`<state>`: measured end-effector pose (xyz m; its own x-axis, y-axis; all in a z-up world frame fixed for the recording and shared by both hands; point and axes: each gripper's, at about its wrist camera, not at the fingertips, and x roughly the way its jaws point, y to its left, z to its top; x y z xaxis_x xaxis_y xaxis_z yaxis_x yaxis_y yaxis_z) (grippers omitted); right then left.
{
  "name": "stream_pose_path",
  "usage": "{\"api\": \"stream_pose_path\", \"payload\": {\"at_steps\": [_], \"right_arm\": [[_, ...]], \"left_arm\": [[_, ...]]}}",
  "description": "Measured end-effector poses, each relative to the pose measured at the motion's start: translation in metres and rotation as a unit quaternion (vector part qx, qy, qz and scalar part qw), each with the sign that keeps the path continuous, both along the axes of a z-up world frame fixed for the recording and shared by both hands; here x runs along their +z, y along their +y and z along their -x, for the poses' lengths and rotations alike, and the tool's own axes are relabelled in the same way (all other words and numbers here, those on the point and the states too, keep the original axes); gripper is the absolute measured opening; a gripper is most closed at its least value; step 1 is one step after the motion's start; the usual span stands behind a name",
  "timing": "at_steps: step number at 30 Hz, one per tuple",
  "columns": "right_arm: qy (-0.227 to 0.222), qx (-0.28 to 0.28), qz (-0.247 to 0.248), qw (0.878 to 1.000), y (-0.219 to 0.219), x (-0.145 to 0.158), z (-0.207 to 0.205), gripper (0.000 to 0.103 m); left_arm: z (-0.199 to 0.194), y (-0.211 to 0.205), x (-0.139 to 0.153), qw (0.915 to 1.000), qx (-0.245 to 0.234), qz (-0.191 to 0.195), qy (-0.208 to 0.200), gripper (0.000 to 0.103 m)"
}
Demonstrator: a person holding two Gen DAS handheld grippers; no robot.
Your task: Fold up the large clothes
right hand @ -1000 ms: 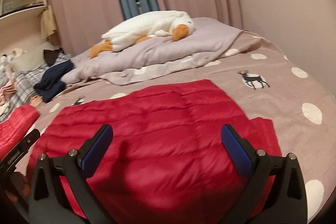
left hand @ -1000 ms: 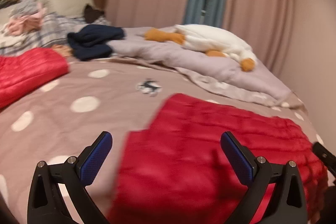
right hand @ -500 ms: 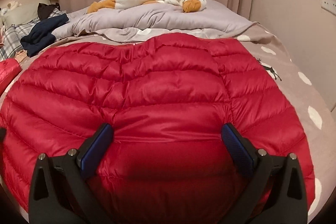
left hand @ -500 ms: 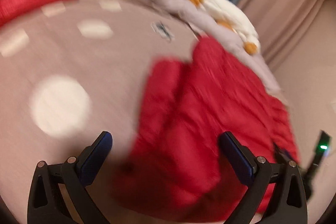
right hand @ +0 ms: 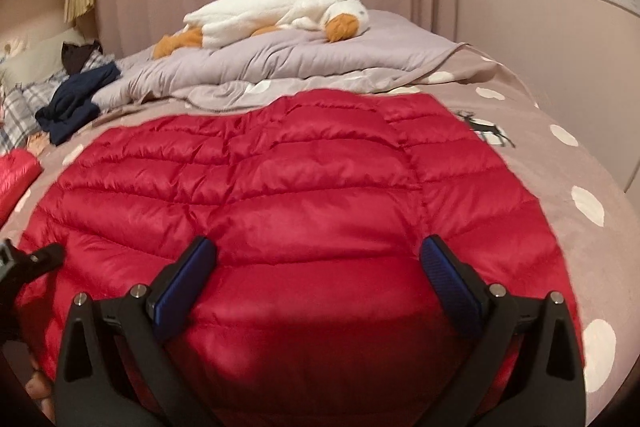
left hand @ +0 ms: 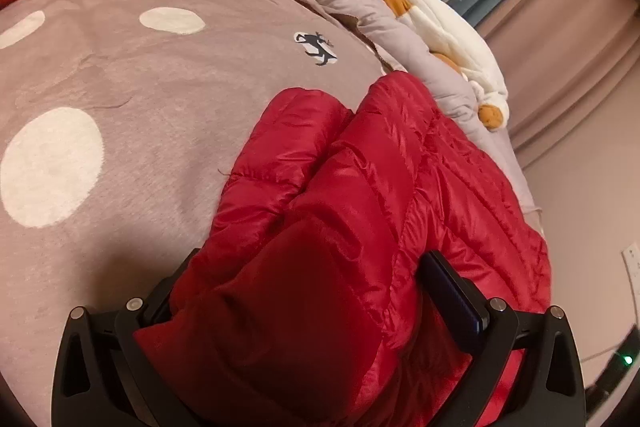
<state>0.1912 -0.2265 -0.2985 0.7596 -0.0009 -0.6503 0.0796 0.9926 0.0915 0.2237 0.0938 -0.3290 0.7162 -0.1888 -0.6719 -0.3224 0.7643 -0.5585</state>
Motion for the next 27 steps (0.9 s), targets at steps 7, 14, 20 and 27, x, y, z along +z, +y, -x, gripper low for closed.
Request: {"api": "stream_pose_path", "payload": {"at_steps": [7, 14, 20, 27], "right_arm": [[-0.032, -0.072, -0.035, 0.996, -0.058, 0.020, 0.022, 0.103], [0.048, -0.155, -0.154, 0.975, -0.139, -0.006, 0.040, 0.103], [0.091, -0.150, -0.358, 0.917, -0.161, -0.046, 0.059, 0.103], [0.099, -0.120, -0.369, 0.917, -0.108, -0.045, 0.065, 0.103]], "left_arm": [[0.006, 0.012, -0.002, 0.9996, -0.011, 0.027, -0.006, 0.102], [0.025, 0.014, -0.005, 0.9988, -0.016, 0.032, -0.034, 0.102], [0.043, 0.010, -0.005, 0.9967, -0.042, 0.067, -0.022, 0.102], [0.030, -0.014, -0.006, 0.9813, -0.115, 0.153, -0.022, 0.102]]}}
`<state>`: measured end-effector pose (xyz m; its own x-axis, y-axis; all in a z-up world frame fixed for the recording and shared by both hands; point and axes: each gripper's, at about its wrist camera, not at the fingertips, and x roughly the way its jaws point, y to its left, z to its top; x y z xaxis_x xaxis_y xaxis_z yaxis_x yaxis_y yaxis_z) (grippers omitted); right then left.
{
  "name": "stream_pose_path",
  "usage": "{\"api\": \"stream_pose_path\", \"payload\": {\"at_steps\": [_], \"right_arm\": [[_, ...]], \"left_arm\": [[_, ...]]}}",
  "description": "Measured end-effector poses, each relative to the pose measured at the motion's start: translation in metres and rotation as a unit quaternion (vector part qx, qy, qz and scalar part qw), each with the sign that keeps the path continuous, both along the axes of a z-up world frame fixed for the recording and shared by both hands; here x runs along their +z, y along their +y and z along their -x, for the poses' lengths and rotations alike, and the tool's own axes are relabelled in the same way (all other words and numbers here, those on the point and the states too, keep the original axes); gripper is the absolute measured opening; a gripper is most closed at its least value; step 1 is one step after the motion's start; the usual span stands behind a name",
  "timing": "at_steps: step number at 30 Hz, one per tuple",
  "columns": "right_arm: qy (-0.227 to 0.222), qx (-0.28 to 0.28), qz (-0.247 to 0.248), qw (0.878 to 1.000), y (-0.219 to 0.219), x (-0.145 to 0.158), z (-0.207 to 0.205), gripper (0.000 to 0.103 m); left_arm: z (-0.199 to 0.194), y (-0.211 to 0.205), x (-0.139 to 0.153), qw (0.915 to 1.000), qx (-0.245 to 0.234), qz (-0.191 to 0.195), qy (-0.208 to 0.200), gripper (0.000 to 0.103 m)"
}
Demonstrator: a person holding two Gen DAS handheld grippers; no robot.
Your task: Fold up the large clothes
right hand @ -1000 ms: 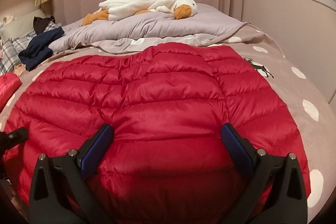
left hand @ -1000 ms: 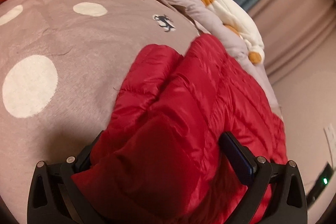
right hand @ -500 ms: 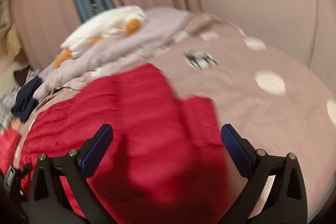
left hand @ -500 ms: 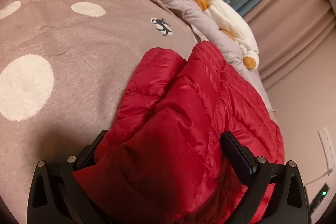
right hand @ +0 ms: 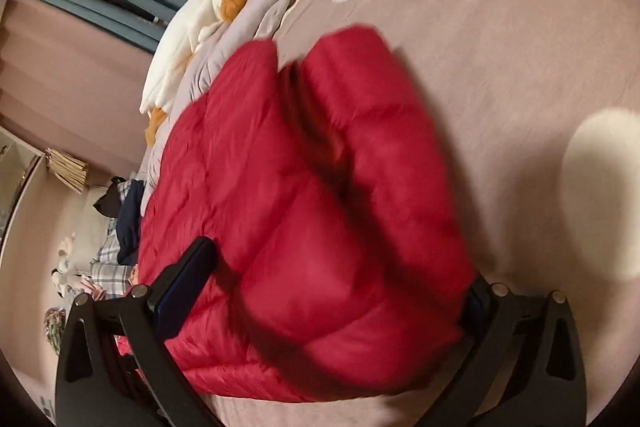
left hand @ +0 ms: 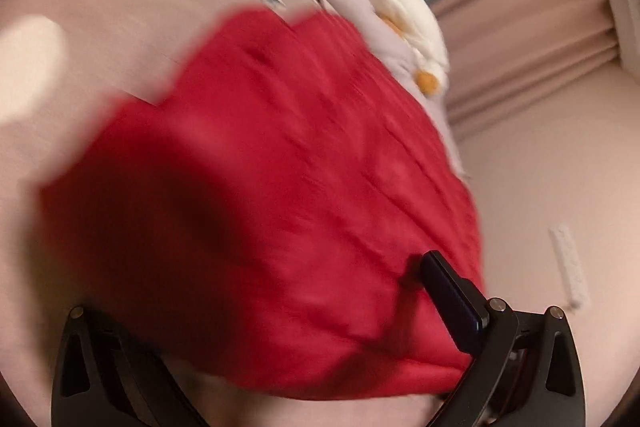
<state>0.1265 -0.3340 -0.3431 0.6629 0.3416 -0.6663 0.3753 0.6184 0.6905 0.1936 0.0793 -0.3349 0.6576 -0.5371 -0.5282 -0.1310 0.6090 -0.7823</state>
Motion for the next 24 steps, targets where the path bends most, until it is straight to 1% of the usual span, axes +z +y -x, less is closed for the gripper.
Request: {"api": "stream_pose_path", "payload": {"at_steps": [2, 4, 5, 6, 7, 8, 9, 10, 11, 12, 14, 15, 16, 17, 18, 19, 20, 22, 23, 24], "right_arm": [[-0.002, 0.000, -0.017, 1.000, 0.008, -0.001, -0.001, 0.103], [-0.007, 0.002, -0.047, 0.999, 0.012, -0.003, -0.006, 0.103], [-0.012, -0.002, -0.059, 0.998, 0.009, -0.004, -0.007, 0.101], [-0.018, -0.010, -0.073, 0.997, 0.007, -0.007, -0.007, 0.097], [-0.022, -0.019, -0.077, 0.997, 0.004, -0.009, -0.008, 0.076], [-0.022, -0.031, -0.076, 0.996, 0.000, -0.011, -0.009, 0.061], [-0.026, -0.031, -0.086, 0.995, -0.003, -0.016, -0.012, 0.055], [-0.031, -0.024, -0.101, 0.994, -0.003, -0.022, -0.018, 0.046], [-0.034, -0.021, -0.102, 0.994, -0.002, -0.022, -0.017, 0.043], [-0.034, -0.018, -0.091, 0.995, 0.002, -0.021, -0.019, 0.042], [-0.037, -0.005, -0.038, 0.999, 0.012, -0.011, -0.020, 0.037], [-0.040, 0.003, -0.015, 0.999, 0.018, -0.006, -0.020, 0.036], [-0.042, 0.007, -0.006, 0.999, 0.018, -0.005, -0.022, 0.034], [-0.045, 0.011, -0.001, 0.999, 0.020, -0.003, -0.022, 0.033], [-0.049, 0.015, -0.002, 0.999, 0.019, -0.003, -0.025, 0.032], [-0.056, 0.028, -0.007, 0.998, 0.022, -0.003, -0.027, 0.032], [-0.061, 0.038, -0.013, 0.997, 0.021, -0.005, -0.030, 0.032], [-0.065, 0.065, -0.025, 0.995, 0.033, -0.006, -0.034, 0.032], [-0.068, 0.085, -0.016, 0.994, 0.045, -0.004, -0.037, 0.032], [-0.070, 0.113, 0.005, 0.991, 0.061, 0.000, -0.038, 0.031]], "left_arm": [[-0.012, -0.007, -0.003, 0.9999, -0.009, 0.009, 0.000, 0.102], [-0.018, -0.005, -0.006, 0.9998, 0.009, 0.018, -0.005, 0.102], [-0.020, -0.003, -0.007, 0.9995, 0.021, 0.025, -0.006, 0.102], [-0.022, -0.002, -0.007, 0.9992, 0.028, 0.027, -0.003, 0.100], [-0.024, -0.002, -0.007, 0.9990, 0.040, 0.017, 0.008, 0.087], [-0.025, -0.002, -0.007, 0.9985, 0.052, 0.002, 0.015, 0.078], [-0.028, -0.002, -0.010, 0.9984, 0.055, -0.001, 0.014, 0.070], [-0.030, -0.001, -0.011, 0.9983, 0.057, -0.001, 0.009, 0.063], [-0.032, -0.002, -0.012, 0.9978, 0.065, -0.009, 0.004, 0.060], [-0.033, -0.005, -0.009, 0.9971, 0.070, -0.030, -0.001, 0.057], [-0.032, -0.015, 0.000, 0.9930, 0.075, -0.089, -0.019, 0.054], [-0.029, -0.022, 0.006, 0.9884, 0.077, -0.127, -0.032, 0.050], [-0.026, -0.028, 0.012, 0.9833, 0.076, -0.160, -0.041, 0.046], [-0.021, -0.034, 0.021, 0.9757, 0.074, -0.199, -0.056, 0.043], [-0.018, -0.036, 0.027, 0.9709, 0.074, -0.218, -0.066, 0.039], [-0.014, -0.034, 0.033, 0.9676, 0.078, -0.229, -0.074, 0.036], [-0.011, -0.029, 0.038, 0.9650, 0.091, -0.233, -0.078, 0.035], [-0.005, -0.019, 0.045, 0.9591, 0.119, -0.243, -0.082, 0.032], [-0.001, -0.012, 0.050, 0.9518, 0.141, -0.259, -0.083, 0.031], [0.002, -0.009, 0.053, 0.9453, 0.157, -0.273, -0.083, 0.030]]}}
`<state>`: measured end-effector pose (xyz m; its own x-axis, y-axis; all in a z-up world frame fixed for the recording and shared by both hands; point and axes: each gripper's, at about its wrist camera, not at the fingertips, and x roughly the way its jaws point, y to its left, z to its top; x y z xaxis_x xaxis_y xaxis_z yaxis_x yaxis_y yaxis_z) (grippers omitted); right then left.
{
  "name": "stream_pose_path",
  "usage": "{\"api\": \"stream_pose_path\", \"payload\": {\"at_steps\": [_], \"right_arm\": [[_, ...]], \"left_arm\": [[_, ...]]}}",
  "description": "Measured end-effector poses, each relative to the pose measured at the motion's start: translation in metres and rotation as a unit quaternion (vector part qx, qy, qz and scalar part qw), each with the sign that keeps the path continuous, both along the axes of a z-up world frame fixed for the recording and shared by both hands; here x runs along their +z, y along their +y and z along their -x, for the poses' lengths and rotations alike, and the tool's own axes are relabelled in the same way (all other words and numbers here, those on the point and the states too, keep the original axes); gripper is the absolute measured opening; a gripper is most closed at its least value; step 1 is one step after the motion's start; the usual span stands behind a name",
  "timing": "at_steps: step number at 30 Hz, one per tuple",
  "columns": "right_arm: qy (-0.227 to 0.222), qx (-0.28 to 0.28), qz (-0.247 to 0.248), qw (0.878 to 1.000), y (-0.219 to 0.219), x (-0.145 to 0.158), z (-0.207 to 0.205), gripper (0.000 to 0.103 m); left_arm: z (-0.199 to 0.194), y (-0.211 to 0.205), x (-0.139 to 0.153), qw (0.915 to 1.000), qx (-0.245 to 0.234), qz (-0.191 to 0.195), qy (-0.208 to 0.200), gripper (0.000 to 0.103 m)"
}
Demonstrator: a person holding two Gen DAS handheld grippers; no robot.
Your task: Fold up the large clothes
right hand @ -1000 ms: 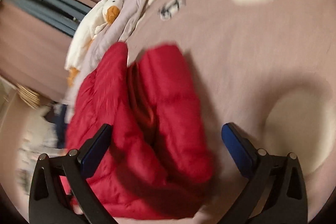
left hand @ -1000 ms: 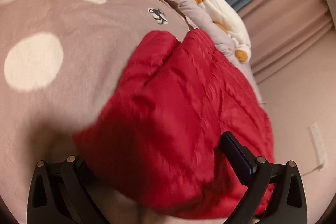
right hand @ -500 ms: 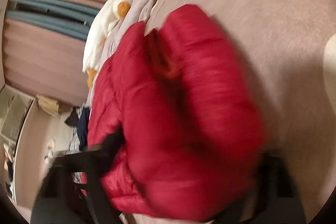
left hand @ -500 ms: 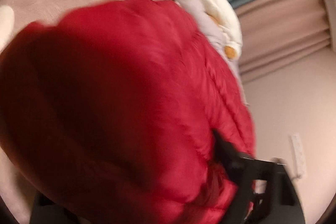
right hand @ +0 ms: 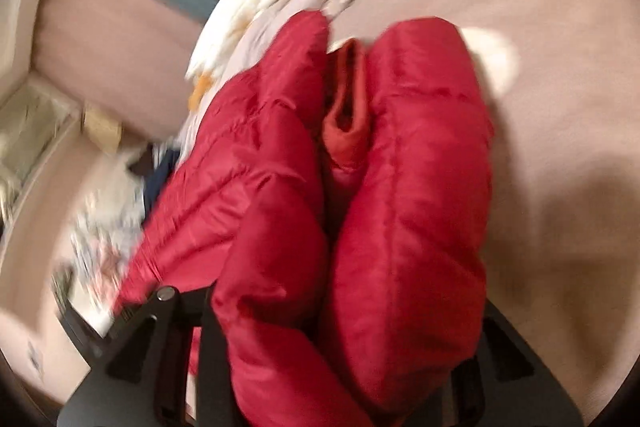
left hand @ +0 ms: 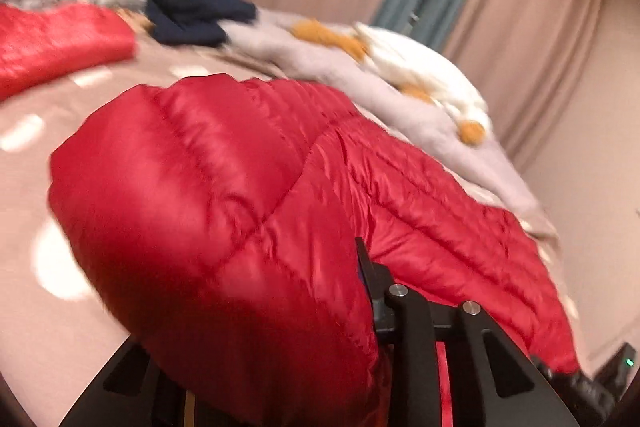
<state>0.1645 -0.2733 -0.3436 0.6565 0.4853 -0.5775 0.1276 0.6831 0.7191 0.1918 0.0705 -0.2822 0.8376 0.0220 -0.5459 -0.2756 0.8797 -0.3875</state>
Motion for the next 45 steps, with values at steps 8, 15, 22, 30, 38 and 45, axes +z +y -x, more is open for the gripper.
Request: {"api": "stream_pose_path", "payload": {"at_steps": [8, 15, 22, 30, 38, 45], "right_arm": [[0.017, 0.044, 0.043, 0.998, 0.035, -0.004, -0.023, 0.034], [0.019, 0.038, 0.065, 0.997, 0.033, -0.001, -0.020, 0.036], [0.015, -0.017, 0.110, 0.994, 0.009, 0.011, -0.003, 0.079], [-0.012, -0.077, 0.196, 0.978, -0.020, 0.032, 0.022, 0.093], [-0.066, -0.178, 0.264, 0.946, -0.061, 0.082, 0.040, 0.096], [-0.103, -0.230, 0.340, 0.906, -0.074, 0.141, 0.064, 0.096]], "left_arm": [[0.015, -0.026, 0.040, 0.9902, -0.009, -0.102, -0.095, 0.026], [0.014, -0.063, 0.073, 0.9778, -0.123, -0.068, -0.155, 0.026], [0.022, -0.118, 0.069, 0.9526, -0.180, -0.179, -0.168, 0.026], [0.013, -0.126, 0.073, 0.9509, -0.198, -0.180, -0.156, 0.027], [0.009, -0.118, 0.077, 0.9540, -0.234, -0.127, -0.136, 0.043], [-0.002, -0.142, 0.080, 0.9508, -0.283, -0.073, -0.102, 0.062]]}}
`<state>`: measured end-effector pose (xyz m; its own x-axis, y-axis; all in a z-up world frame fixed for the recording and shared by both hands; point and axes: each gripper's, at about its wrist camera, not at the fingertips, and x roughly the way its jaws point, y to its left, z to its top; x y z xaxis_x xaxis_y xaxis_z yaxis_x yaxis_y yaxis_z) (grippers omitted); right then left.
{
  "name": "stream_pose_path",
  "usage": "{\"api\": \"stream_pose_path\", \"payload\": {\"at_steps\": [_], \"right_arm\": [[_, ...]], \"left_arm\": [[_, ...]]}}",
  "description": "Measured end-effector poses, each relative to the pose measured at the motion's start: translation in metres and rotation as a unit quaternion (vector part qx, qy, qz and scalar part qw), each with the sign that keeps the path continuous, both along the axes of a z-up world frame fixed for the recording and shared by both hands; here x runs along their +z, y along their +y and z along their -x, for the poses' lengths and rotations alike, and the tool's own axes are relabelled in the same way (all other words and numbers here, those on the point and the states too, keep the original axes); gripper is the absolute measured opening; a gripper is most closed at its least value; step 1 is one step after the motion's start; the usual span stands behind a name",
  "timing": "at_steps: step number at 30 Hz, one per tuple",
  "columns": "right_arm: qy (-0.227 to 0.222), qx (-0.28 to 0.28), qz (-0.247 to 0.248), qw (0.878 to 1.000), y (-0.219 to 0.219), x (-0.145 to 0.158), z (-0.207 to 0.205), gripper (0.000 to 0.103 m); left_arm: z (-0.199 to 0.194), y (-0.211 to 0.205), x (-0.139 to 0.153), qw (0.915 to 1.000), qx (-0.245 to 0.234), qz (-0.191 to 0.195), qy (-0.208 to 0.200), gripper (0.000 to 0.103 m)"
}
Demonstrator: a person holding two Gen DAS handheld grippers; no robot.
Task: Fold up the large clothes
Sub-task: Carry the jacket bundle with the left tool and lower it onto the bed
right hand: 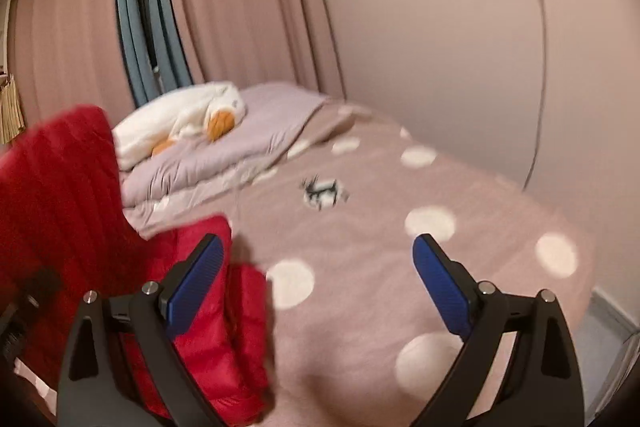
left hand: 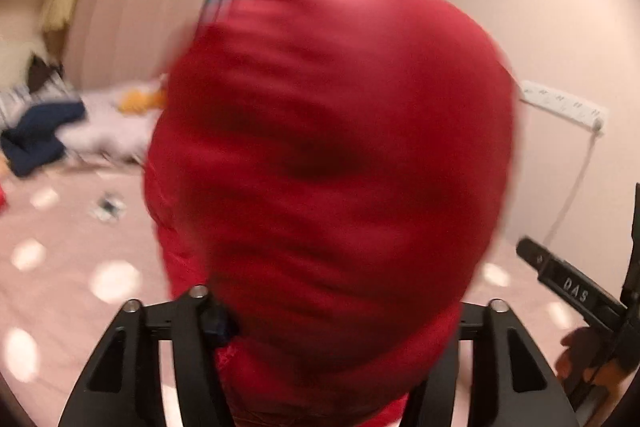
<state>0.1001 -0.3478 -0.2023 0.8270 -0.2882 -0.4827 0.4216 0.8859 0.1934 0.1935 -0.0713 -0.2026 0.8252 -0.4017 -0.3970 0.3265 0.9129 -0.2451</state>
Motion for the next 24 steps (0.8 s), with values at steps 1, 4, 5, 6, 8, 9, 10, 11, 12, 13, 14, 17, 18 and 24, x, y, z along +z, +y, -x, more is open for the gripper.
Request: {"api": "stream_pose_path", "payload": {"at_steps": [1, 4, 5, 6, 8, 9, 10, 11, 12, 13, 14, 17, 18, 24], "right_arm": [[-0.006, -0.004, 0.003, 1.000, -0.001, 0.008, 0.004, 0.096], [-0.013, -0.005, 0.006, 1.000, -0.001, 0.025, 0.015, 0.096], [-0.016, -0.001, 0.007, 1.000, 0.000, 0.030, 0.017, 0.095], [-0.019, 0.001, 0.009, 1.000, -0.001, 0.036, 0.020, 0.095], [-0.023, 0.002, 0.014, 1.000, 0.001, 0.044, 0.023, 0.090], [-0.024, 0.002, 0.017, 1.000, 0.003, 0.047, 0.024, 0.086], [-0.023, 0.002, 0.022, 0.999, 0.003, 0.051, 0.025, 0.074], [-0.020, 0.002, 0.024, 0.999, 0.005, 0.054, 0.028, 0.065], [-0.013, 0.003, 0.027, 1.000, 0.005, 0.056, 0.028, 0.060], [-0.007, 0.006, 0.027, 1.000, 0.005, 0.056, 0.027, 0.049], [-0.004, 0.008, 0.026, 1.000, 0.005, 0.056, 0.026, 0.040], [0.008, 0.007, 0.031, 0.999, 0.007, 0.059, 0.028, 0.027], [0.011, 0.005, 0.036, 0.999, 0.008, 0.059, 0.028, 0.027], [0.028, 0.002, 0.045, 0.999, 0.009, 0.059, 0.029, 0.014]], "left_arm": [[-0.001, -0.003, 0.000, 0.9999, -0.007, 0.006, 0.012, 0.065], [0.002, -0.016, 0.003, 0.9993, -0.028, -0.015, 0.021, 0.065], [0.002, -0.016, 0.004, 0.9989, -0.034, -0.022, 0.023, 0.065], [0.002, -0.020, 0.006, 0.9984, -0.043, -0.026, 0.027, 0.065], [-0.004, -0.020, 0.007, 0.9971, -0.056, -0.007, 0.052, 0.068], [-0.005, -0.017, 0.008, 0.9960, -0.061, 0.008, 0.066, 0.070], [-0.005, -0.023, 0.002, 0.9950, -0.063, 0.019, 0.075, 0.071], [-0.006, -0.024, 0.001, 0.9941, -0.067, 0.026, 0.081, 0.071], [-0.006, -0.028, 0.000, 0.9931, -0.081, 0.027, 0.081, 0.073], [-0.009, -0.027, -0.004, 0.9913, -0.099, 0.027, 0.083, 0.076], [-0.015, -0.031, -0.010, 0.9877, -0.120, 0.028, 0.097, 0.076], [-0.041, -0.040, -0.044, 0.9718, -0.151, 0.036, 0.177, 0.076], [-0.049, -0.046, -0.057, 0.9678, -0.157, 0.039, 0.193, 0.076], [-0.055, -0.072, -0.080, 0.9728, -0.158, -0.017, 0.168, 0.076]]}}
